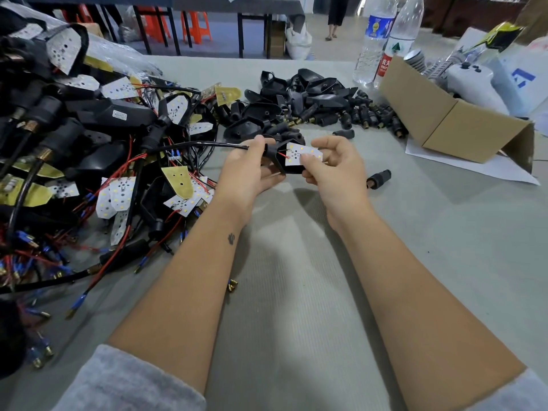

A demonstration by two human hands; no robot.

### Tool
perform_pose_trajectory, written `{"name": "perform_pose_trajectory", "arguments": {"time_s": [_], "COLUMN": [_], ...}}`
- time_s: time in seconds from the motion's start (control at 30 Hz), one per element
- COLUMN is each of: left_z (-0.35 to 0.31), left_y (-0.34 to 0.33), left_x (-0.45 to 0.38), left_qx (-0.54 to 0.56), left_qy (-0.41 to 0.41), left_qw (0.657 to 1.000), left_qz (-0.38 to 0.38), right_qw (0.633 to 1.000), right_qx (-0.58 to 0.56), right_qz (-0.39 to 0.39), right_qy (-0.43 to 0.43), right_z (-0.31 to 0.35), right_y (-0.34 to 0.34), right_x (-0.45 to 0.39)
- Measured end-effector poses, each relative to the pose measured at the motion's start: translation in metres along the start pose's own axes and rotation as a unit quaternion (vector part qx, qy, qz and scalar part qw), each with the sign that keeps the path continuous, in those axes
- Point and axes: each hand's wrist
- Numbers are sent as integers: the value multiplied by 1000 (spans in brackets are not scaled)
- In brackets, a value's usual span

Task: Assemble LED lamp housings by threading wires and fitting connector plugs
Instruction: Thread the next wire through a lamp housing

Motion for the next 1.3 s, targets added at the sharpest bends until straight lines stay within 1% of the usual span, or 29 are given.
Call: {"name": "perform_pose_trajectory", "arguments": {"time_s": [0.17, 0.3, 0.43, 0.5, 0.63, 0.73, 0.8, 0.87, 1.07, 1.2, 1.3], "left_z": [-1, 0, 3, 3, 3, 4, 4, 4, 4, 3, 1], "left_y": [-2, -2, -1, 0, 0, 0, 0, 1, 0, 0, 1], "left_x": [0, 0, 0, 0, 0, 0, 0, 0, 0, -1, -2], "left_qx": [-33, -51, -67, -69, -49, -56, -63, -74, -89, -84, -70], "left_qy": [3, 1, -16, -20, -22, -26, -32, -36, -33, -42, -48], "left_qw": [999, 999, 998, 997, 998, 998, 998, 997, 995, 995, 995], "left_qz": [-7, 2, -1, -10, -17, -8, -5, -3, 5, -20, -58], "right_qw": [996, 984, 981, 986, 998, 998, 998, 999, 999, 999, 994], "right_qx": [78, 161, 168, 144, 64, 59, 34, 10, -35, -13, 89], "right_qz": [-29, -66, -85, -75, -13, 17, 36, 44, 27, 29, 58], "right_qy": [20, 41, 51, 41, 1, -27, -34, -29, -10, 7, 37], "right_z": [-4, -5, -4, -3, 0, 1, 2, 3, 2, 3, 1], "right_y": [-1, 0, 0, -1, -2, -3, -3, -2, 0, -2, -6], "right_x": [-1, -2, -1, -1, 1, 2, 2, 2, 2, 4, 6]}}
Point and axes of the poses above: each hand's wrist, its own x-axis away from the middle knuckle, its own y-axis out of the back of the hand, z = x × y, and after that the axes turned 12 degrees about z, right-handed
